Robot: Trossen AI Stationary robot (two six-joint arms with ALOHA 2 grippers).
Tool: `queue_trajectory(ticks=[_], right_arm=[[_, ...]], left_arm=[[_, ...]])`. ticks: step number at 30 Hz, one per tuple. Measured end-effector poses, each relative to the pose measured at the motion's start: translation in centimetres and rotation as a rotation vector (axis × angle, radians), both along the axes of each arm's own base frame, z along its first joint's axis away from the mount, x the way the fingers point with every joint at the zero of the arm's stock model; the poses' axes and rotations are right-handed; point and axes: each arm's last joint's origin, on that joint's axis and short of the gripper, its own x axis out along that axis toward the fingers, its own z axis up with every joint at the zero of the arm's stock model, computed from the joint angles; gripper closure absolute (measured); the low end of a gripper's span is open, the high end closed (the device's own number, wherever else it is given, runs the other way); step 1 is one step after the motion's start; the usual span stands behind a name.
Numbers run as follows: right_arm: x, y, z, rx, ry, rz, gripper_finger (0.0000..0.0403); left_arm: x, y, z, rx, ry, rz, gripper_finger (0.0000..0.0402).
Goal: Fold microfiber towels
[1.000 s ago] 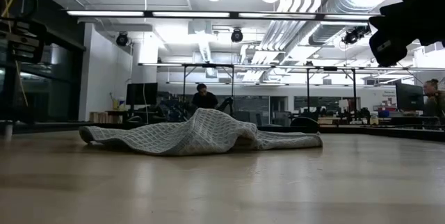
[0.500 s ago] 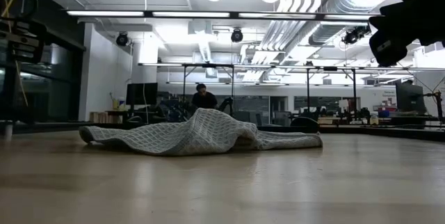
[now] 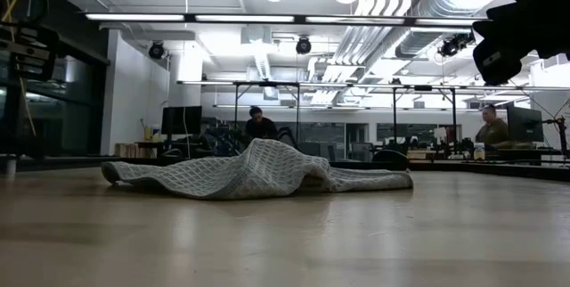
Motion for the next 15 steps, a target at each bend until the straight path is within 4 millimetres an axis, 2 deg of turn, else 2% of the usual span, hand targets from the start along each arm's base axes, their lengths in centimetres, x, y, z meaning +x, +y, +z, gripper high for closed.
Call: queue_trajectory(ticks=[9,15], right_arm=[[0.0,0.0,0.0,0.0,0.0,0.0,0.0321],[0.0,0.0,0.0,0.0,0.0,0.0,0.0321]], left_arm=[[0.01,0.01,0.02,0.001,-0.003,0.005,0.0302],[0.52,0.27,0.98,-0.033,-0.107,0.183,0.0302]])
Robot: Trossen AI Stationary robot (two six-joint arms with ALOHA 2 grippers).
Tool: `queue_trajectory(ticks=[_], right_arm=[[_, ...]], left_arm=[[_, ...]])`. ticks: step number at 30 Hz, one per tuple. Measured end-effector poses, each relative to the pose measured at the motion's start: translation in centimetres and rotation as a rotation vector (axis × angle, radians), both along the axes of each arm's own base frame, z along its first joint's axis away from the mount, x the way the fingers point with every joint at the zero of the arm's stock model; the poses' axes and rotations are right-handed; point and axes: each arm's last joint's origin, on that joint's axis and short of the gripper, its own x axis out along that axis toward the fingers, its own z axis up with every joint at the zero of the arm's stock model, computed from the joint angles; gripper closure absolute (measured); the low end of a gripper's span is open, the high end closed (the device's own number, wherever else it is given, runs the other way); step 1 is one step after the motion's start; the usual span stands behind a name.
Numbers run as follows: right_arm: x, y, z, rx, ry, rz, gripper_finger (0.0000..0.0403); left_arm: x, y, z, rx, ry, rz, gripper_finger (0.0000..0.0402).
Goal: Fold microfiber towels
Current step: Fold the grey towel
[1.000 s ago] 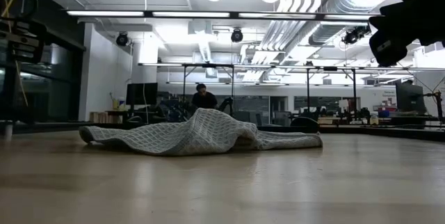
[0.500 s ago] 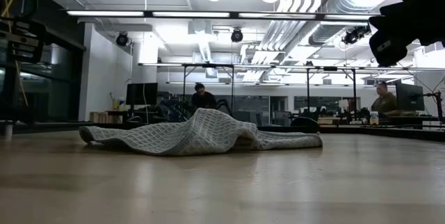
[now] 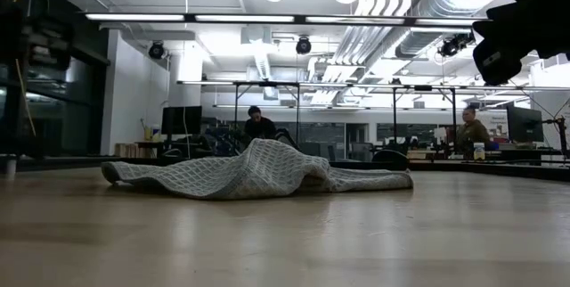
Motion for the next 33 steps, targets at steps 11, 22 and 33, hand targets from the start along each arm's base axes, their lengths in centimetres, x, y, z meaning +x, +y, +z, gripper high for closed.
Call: queue_trajectory(ticks=[11,22,33], right_arm=[[0.0,0.0,0.0,0.0,0.0,0.0,0.0321],[0.0,0.0,0.3,0.007,-0.032,-0.009,0.0321],[0.2,-0.3,1.4,0.15,-0.12,-0.108,0.0321]], left_arm=[[0.4,0.5,2.6,-0.157,-0.125,0.221,0.0302],[0.4,0.5,2.8,-0.163,-0.131,0.222,0.0302],[0.8,0.9,3.0,-0.341,-0.076,0.428,0.0302]])
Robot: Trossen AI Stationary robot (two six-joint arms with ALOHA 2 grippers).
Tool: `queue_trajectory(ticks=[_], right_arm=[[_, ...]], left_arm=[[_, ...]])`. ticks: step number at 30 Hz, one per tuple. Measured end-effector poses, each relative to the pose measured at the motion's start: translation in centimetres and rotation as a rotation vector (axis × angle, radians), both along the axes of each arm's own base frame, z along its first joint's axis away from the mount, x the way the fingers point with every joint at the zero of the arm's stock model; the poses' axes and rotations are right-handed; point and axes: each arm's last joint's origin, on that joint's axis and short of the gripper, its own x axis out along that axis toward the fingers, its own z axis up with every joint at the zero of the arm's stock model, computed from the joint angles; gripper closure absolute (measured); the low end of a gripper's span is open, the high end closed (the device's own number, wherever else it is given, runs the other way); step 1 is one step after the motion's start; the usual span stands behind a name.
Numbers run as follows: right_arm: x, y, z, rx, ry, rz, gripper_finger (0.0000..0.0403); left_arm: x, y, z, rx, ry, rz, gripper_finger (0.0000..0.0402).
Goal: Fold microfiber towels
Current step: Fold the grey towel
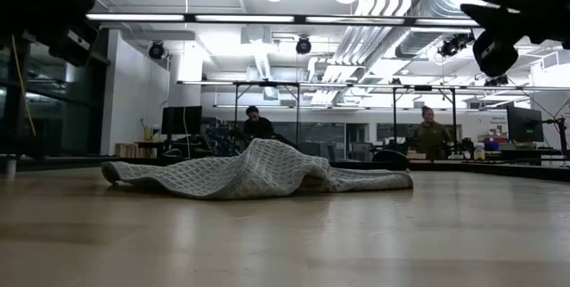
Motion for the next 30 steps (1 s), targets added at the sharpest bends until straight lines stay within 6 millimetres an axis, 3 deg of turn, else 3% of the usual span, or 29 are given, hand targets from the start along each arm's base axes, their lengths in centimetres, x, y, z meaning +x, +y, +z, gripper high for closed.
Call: queue_trajectory(ticks=[7,14,22,30], right_arm=[[1.3,0.2,-0.2,0.006,0.069,-0.021,0.0321],[4.7,0.6,1.7,-0.079,0.218,-0.025,0.0321],[12.3,1.6,3.2,-0.254,0.42,0.04,0.0321],[19.5,1.2,0.9,-0.318,0.633,0.116,0.0321]], left_arm=[[1.3,-1.0,1.4,0.031,0.034,0.037,0.0302],[5.0,-3.9,3.0,0.218,0.202,0.074,0.0302],[8.4,-6.5,1.4,0.497,0.502,0.147,0.0302],[8.2,-6.2,0.1,0.492,0.658,0.223,0.0302]])
